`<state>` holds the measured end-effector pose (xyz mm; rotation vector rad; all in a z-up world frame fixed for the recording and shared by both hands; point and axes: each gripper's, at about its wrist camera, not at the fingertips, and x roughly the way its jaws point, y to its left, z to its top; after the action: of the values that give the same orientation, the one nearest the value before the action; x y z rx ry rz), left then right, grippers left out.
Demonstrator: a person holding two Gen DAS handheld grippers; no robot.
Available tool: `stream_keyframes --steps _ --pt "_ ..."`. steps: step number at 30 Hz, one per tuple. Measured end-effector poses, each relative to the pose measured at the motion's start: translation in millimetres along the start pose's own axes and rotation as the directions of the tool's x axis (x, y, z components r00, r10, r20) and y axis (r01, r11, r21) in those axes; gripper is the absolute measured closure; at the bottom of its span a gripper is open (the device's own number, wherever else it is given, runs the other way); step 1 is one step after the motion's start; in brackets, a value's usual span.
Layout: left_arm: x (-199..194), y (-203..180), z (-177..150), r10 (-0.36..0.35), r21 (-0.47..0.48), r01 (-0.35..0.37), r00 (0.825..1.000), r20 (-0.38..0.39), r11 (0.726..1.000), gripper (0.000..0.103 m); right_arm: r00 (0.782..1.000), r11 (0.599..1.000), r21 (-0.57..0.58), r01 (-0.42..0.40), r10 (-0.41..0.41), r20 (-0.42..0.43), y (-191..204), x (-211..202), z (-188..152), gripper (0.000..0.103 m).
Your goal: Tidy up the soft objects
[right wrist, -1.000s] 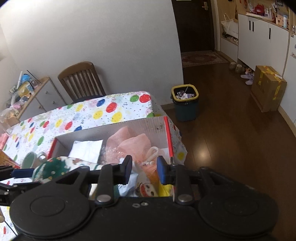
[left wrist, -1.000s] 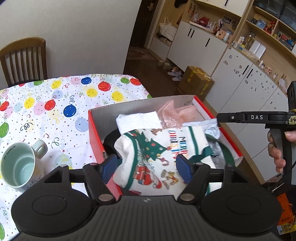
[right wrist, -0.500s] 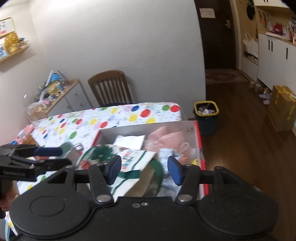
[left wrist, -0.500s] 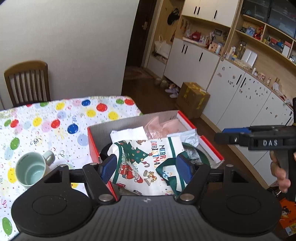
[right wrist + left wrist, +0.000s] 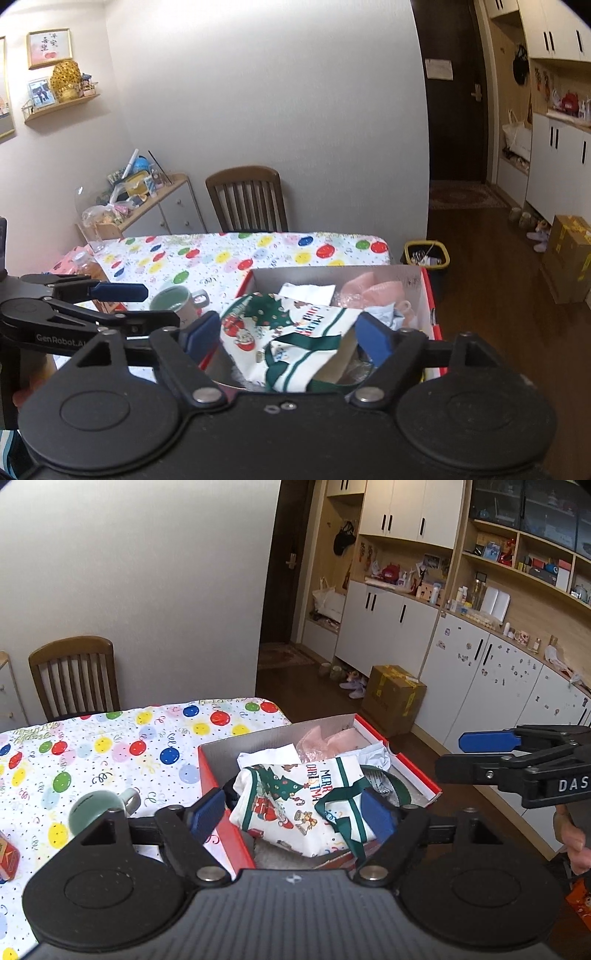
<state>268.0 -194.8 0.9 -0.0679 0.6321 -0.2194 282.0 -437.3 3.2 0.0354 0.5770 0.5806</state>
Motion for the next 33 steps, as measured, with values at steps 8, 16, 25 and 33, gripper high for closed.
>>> stream_keyframes --steps 8,16,25,33 --pt "-17 7 -11 0.03 -0.018 -0.03 0.999 0.014 0.999 0.017 0.998 0.998 -0.038 0.045 -0.043 0.047 24 -12 -14 0.004" --pt "-27 10 -19 0.025 -0.023 -0.025 0.999 0.023 0.999 0.006 0.992 0.995 -0.017 0.102 -0.101 0.081 38 -16 -26 0.0" --pt "-43 2 -23 0.009 0.001 -0.009 0.996 0.085 1.0 0.0 0.985 0.989 -0.001 0.146 -0.146 0.09 50 -18 -38 0.0" --pt "-45 -1 -25 -0.006 0.003 0.006 0.997 0.082 1.0 0.0 0.977 0.982 0.026 0.185 -0.186 0.101 54 -26 -43 0.0"
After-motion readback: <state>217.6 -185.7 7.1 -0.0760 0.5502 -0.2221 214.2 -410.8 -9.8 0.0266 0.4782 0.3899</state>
